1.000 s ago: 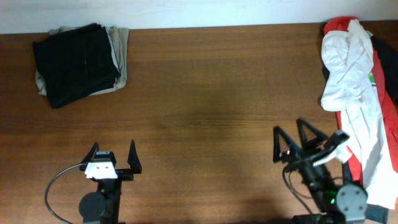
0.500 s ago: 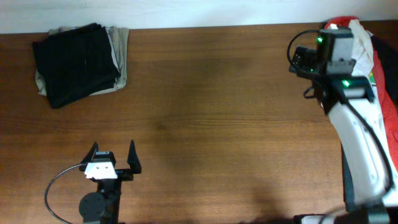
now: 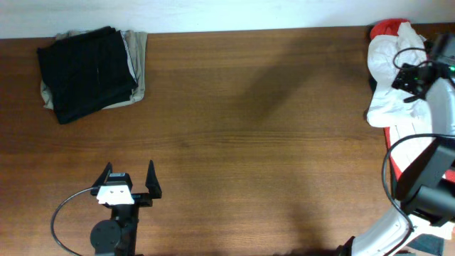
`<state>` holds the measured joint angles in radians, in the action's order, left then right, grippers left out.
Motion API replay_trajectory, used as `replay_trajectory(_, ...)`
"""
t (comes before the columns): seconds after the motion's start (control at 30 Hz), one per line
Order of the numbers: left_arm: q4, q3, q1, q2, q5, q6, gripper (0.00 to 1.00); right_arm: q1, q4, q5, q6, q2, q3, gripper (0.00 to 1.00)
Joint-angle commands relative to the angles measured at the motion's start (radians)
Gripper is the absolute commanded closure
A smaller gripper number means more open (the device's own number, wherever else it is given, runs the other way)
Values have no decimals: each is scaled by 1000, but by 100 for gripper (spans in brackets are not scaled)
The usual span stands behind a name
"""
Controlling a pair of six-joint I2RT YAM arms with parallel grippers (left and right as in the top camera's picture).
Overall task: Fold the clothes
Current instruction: 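Reach the right gripper to the white T-shirt on the right pile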
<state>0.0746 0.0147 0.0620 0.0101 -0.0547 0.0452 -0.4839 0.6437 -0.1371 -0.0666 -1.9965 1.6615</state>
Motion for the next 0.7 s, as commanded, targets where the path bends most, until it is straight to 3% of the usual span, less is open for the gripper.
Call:
replay_trajectory(0.0,1,-6,5,-4,-1,-16,1,-73,-28,237,8,-56,21,16)
replay_trajectory(0.03,1,-6,5,-4,-1,-16,1,-94,-44,323,7,-79,21,25)
replay_trajectory(0.07,1,-6,5,-4,-1,-16,1,-97,-54,336,8,-97,21,28)
replay_trajectory(0.2,2,-6,5,-4,-1,-16,1,-91,-92,336,8,-171,21,29)
replay_trajectory(0.43,1,-6,5,-4,-1,-16,1,-90,-127,305,7,-209,21,51)
replay_trajectory(0.67,2,-6,5,-4,-1,-16,1,-90,-127,280,8,-209,21,60)
